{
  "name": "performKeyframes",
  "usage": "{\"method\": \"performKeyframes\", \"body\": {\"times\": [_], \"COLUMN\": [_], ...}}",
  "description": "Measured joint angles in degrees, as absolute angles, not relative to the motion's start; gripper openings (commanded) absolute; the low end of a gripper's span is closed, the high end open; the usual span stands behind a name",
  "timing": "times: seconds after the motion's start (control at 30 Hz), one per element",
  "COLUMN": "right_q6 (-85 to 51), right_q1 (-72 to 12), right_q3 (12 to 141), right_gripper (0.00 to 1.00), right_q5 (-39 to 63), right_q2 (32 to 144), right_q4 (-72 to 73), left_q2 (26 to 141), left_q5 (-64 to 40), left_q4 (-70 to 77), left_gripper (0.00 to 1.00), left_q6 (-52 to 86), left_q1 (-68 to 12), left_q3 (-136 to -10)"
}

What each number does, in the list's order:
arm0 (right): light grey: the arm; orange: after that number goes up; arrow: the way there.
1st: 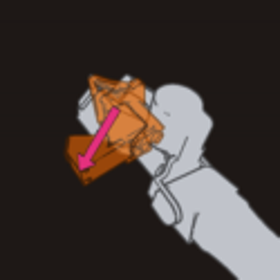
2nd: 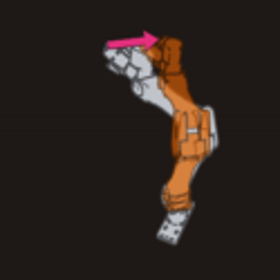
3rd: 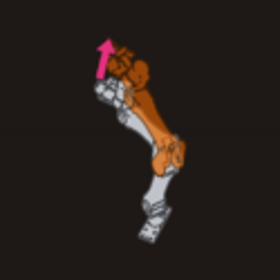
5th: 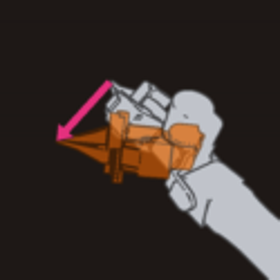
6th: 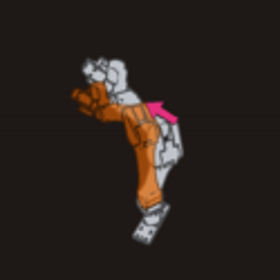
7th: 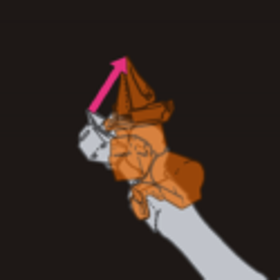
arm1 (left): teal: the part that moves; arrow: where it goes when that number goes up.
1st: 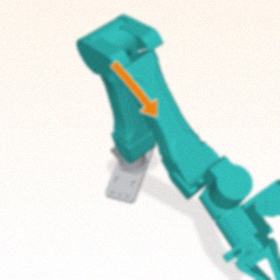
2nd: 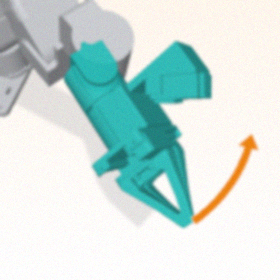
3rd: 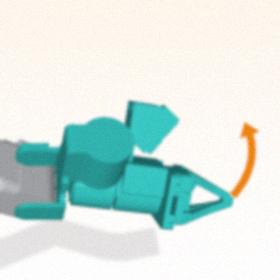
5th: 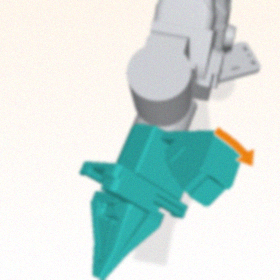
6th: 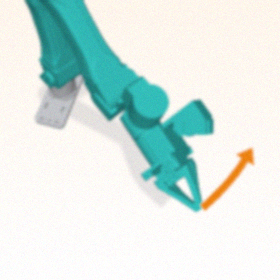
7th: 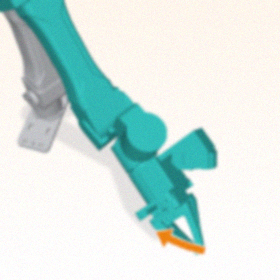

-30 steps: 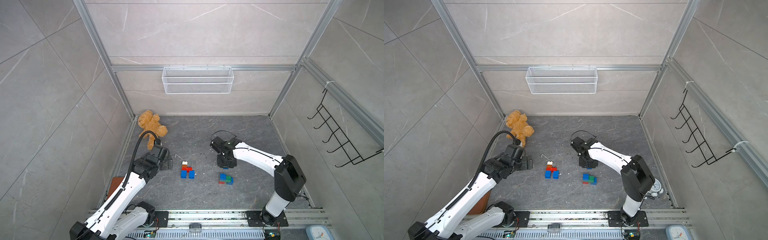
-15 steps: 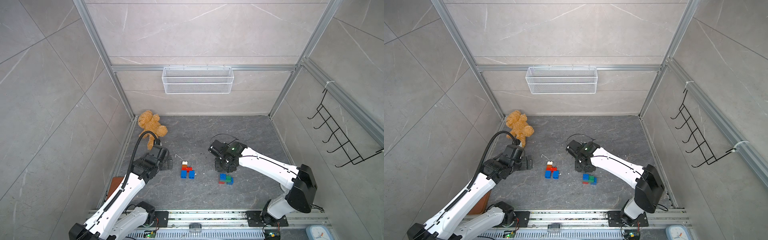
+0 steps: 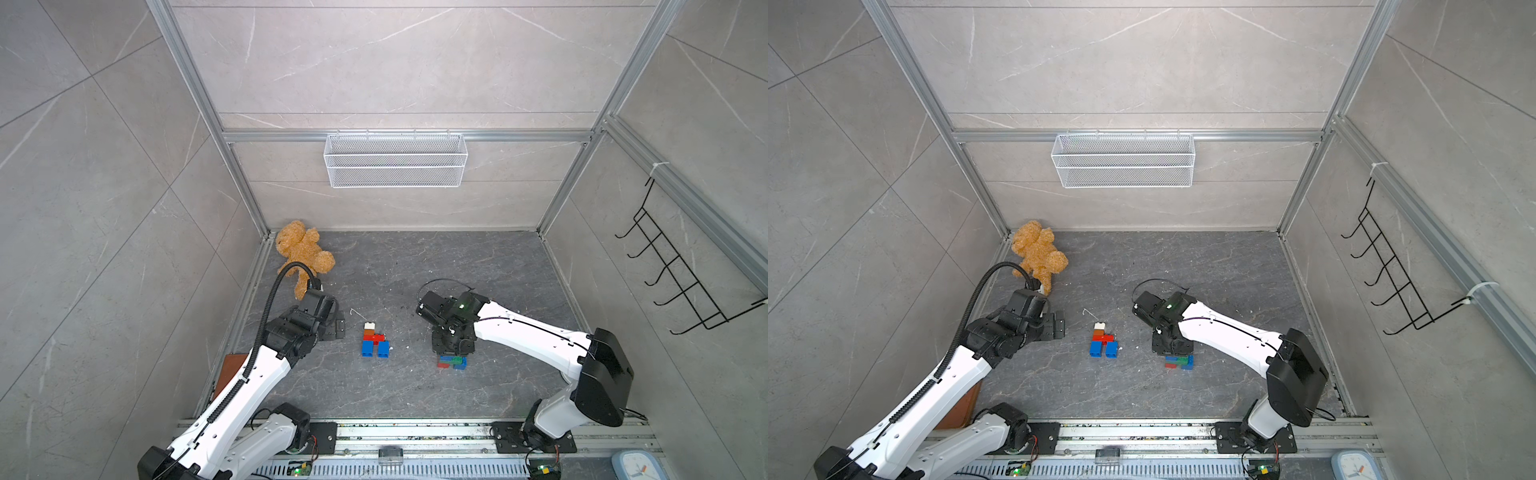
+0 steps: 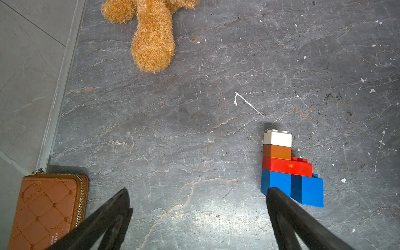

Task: Assemble the letter h with lego
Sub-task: Assemble the lego brick with the lego brick.

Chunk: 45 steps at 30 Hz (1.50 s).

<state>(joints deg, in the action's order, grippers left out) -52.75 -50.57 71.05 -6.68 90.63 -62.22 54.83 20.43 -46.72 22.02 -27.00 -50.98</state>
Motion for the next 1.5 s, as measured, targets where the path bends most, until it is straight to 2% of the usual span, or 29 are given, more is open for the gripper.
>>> {"method": "performKeyframes", "body": {"times": [1.5], "right_q6": [-52.93], "right_q1": [-50.61], "right_q3": [71.35], "right_gripper": [0.00], "right_q5": [-7.90], "right_q2": [92.49], "right_q4": [-61.69], "left_q2": [55.46], "left_q5": [20.40], "left_q4": [-46.72], "left_gripper": [1.00], "left_q6": [22.02], "left_q1": [-27.00], "left_q3": [-50.98]}}
